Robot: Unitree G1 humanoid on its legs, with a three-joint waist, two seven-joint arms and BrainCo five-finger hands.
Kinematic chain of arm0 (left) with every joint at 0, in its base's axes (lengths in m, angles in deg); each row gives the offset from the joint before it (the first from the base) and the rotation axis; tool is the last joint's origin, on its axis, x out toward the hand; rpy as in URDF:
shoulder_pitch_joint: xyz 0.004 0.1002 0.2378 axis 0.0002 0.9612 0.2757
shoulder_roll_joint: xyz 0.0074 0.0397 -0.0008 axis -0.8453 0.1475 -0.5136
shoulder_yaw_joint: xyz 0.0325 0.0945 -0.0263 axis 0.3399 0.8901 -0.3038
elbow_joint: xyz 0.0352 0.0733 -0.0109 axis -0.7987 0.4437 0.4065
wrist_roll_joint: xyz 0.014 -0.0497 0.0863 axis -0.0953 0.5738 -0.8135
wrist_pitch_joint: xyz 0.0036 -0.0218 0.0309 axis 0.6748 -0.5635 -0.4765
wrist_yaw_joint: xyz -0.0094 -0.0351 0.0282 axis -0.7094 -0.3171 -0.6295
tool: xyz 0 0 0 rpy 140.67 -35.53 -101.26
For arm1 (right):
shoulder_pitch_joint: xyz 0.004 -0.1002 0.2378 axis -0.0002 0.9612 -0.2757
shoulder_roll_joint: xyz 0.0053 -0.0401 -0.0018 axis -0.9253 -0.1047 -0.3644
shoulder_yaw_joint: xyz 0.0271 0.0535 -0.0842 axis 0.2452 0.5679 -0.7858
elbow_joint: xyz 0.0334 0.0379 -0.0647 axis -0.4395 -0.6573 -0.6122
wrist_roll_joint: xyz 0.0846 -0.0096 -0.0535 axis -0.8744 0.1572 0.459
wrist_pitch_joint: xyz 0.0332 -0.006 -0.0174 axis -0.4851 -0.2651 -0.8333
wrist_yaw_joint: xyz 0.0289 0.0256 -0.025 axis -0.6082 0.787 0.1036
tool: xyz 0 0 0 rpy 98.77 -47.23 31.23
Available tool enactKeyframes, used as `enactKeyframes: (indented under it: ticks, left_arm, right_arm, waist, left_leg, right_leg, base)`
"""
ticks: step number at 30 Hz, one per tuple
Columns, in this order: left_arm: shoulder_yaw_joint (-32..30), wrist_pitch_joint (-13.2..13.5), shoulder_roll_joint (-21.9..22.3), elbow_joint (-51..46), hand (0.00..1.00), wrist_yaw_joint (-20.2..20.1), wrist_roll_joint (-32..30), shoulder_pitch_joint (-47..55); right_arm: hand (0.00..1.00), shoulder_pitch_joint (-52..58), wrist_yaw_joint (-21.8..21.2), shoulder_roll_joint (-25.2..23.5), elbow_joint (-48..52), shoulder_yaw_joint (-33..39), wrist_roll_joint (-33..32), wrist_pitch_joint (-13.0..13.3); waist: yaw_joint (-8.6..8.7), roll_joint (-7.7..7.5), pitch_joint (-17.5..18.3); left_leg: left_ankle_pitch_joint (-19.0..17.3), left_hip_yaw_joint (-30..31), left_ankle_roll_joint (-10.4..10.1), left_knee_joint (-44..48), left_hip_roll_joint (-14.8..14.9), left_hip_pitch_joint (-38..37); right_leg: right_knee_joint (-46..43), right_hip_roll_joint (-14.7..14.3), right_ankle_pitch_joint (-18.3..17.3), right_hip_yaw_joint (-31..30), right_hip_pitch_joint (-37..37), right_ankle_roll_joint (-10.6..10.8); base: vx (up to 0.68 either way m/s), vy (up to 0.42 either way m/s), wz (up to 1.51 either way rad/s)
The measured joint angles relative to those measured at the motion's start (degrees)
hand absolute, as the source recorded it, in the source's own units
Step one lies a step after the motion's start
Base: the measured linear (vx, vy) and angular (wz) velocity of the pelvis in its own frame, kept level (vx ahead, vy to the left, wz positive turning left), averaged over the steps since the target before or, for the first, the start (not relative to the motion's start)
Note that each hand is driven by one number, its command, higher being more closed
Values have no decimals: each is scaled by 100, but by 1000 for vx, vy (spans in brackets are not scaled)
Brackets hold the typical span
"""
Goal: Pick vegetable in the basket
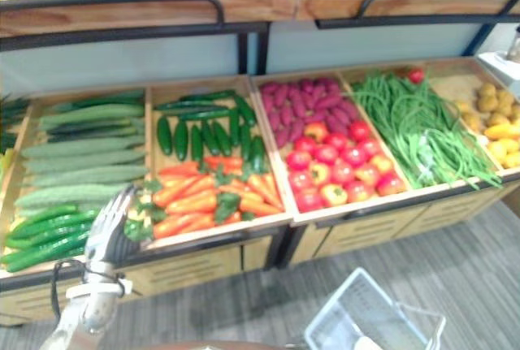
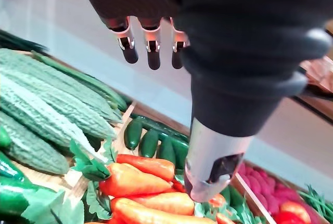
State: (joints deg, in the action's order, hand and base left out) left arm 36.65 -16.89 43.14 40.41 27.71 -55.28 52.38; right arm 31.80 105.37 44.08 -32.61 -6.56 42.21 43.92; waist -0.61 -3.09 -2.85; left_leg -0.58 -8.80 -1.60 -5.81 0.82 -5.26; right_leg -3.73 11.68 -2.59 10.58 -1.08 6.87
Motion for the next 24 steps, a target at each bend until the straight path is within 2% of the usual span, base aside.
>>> enactKeyframes:
  ticks: [5,11,15,19,24]
  left_arm:
    - [378,239,-407,125,0,-296,-147,-83]
    - [1109,422,-850,1363,0,-571,-131,-818]
    - [1342,427,-902,2082,0,-617,-139,-1148]
    - [1451,405,-905,2800,0,-624,-162,-1414]
    - [1543,302,-920,3509,0,-532,-313,-1783]
  right_arm:
    - [100,41,-146,149,6,-234,22,21]
    - [100,5,-262,232,40,-463,60,24]
    - [100,-73,-264,297,43,-536,151,28]
    - [100,-214,-268,414,42,-611,205,27]
    - [100,-307,-267,539,4,-611,208,27]
  waist:
    - [44,66,48]
    - [70,68,57]
    - [72,82,65]
    - [200,126,87]
    - [222,83,43]
  left_leg:
    - [17,-50,-17,-1,25,-4]
    - [-29,-208,-72,-2,77,-34]
    - [-77,-371,-71,0,99,-103]
    - [-137,-464,-73,21,89,-101]
    - [-179,-512,-106,36,81,-92]
  right_leg:
    - [79,-29,-2,-32,-10,0]
    - [173,-99,28,-174,-2,39]
    - [228,-148,80,-343,-13,118]
    - [289,-169,96,-419,6,132]
    - [350,-195,99,-494,42,129]
  base:
    - [-54,-26,-4]
    - [-1,-14,-13]
    - [55,0,-21]
    - [47,11,-12]
    - [18,0,-8]
